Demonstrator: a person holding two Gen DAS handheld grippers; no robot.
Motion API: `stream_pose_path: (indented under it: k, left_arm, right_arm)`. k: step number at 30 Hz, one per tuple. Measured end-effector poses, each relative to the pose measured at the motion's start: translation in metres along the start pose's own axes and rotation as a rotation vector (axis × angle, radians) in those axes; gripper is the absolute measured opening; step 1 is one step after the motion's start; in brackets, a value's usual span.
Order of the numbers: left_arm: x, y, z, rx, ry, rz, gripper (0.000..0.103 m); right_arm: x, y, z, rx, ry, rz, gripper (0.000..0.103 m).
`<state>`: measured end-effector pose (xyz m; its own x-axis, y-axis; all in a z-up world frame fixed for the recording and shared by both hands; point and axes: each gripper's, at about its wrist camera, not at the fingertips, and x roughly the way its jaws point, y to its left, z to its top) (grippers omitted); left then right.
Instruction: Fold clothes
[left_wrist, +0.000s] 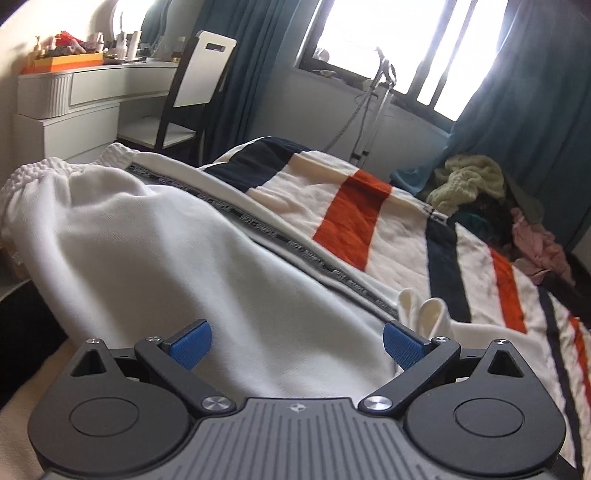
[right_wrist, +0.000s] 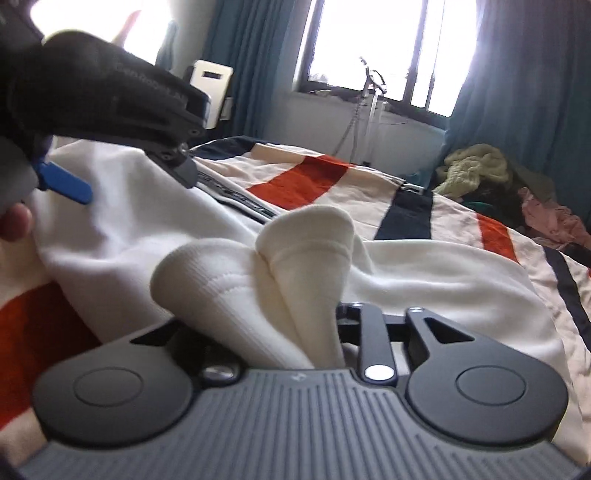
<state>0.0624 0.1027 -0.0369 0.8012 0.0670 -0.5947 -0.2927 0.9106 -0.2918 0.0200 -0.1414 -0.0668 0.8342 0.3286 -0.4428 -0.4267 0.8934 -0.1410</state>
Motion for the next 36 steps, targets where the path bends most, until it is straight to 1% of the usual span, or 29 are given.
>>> stream_pose_path:
  k: [1, 3, 4, 7, 10, 13, 15, 18, 20, 22, 24, 26, 28, 30, 32, 34, 36]
  left_arm:
    - [-0.001, -0.002, 0.0, 0.003, -0.008, -0.011, 0.1]
    - [-0.005, -0.005, 0.0, 0.014, -0.024, -0.033, 0.1]
    - [-0.007, -0.006, -0.001, 0.02, -0.03, -0.042, 0.1]
    - [-0.015, -0.011, -0.003, 0.043, -0.039, -0.069, 0.1]
    - [-0.023, -0.013, -0.008, 0.063, -0.045, -0.093, 0.1]
    - [-0.025, -0.015, -0.013, 0.07, -0.031, -0.112, 0.1]
    - [-0.024, -0.018, -0.016, 0.083, -0.02, -0.125, 0.1]
    - [-0.024, -0.027, -0.024, 0.13, -0.012, -0.157, 0.1]
    - [-0.027, -0.034, -0.03, 0.162, -0.019, -0.211, 0.1]
    - [-0.031, -0.041, -0.035, 0.192, -0.029, -0.272, 0.1]
    - [-0.035, -0.047, -0.041, 0.23, -0.04, -0.323, 0.1]
    - [-0.038, -0.054, -0.047, 0.266, -0.051, -0.363, 0.1]
    - [-0.038, -0.06, -0.052, 0.298, -0.042, -0.392, 0.1]
    - [-0.034, -0.065, -0.056, 0.315, -0.021, -0.404, 0.096]
    - [-0.029, -0.067, -0.06, 0.329, 0.005, -0.404, 0.093]
    - [-0.023, -0.069, -0.064, 0.347, 0.025, -0.399, 0.083]
    - [-0.018, -0.07, -0.067, 0.363, 0.045, -0.403, 0.069]
  right_arm:
    - [-0.004, -0.004, 0.002, 0.037, 0.018, 0.033, 0.06]
    - [-0.013, -0.011, 0.006, 0.121, 0.056, 0.097, 0.073]
    - [-0.017, -0.015, 0.008, 0.163, 0.075, 0.129, 0.073]
    - [-0.044, -0.027, 0.016, 0.242, 0.071, 0.209, 0.073]
    - [-0.061, -0.044, 0.02, 0.298, 0.052, 0.218, 0.073]
    - [-0.077, -0.062, 0.024, 0.351, 0.032, 0.223, 0.073]
    - [-0.082, -0.077, 0.024, 0.399, 0.006, 0.168, 0.073]
    - [-0.076, -0.1, 0.021, 0.462, 0.018, 0.035, 0.073]
    - [-0.071, -0.115, 0.017, 0.475, 0.02, -0.045, 0.073]
    - [-0.066, -0.125, 0.014, 0.468, 0.034, -0.143, 0.073]
    - [-0.06, -0.134, 0.009, 0.495, 0.059, -0.208, 0.073]
    - [-0.055, -0.146, 0.0, 0.569, 0.082, -0.227, 0.073]
    - [-0.051, -0.157, -0.009, 0.661, 0.106, -0.224, 0.073]
    - [-0.047, -0.165, -0.018, 0.731, 0.128, -0.215, 0.073]
    - [-0.045, -0.168, -0.023, 0.755, 0.141, -0.21, 0.073]
    - [-0.043, -0.168, -0.025, 0.763, 0.153, -0.208, 0.073]
    - [-0.041, -0.166, -0.025, 0.752, 0.166, -0.21, 0.073]
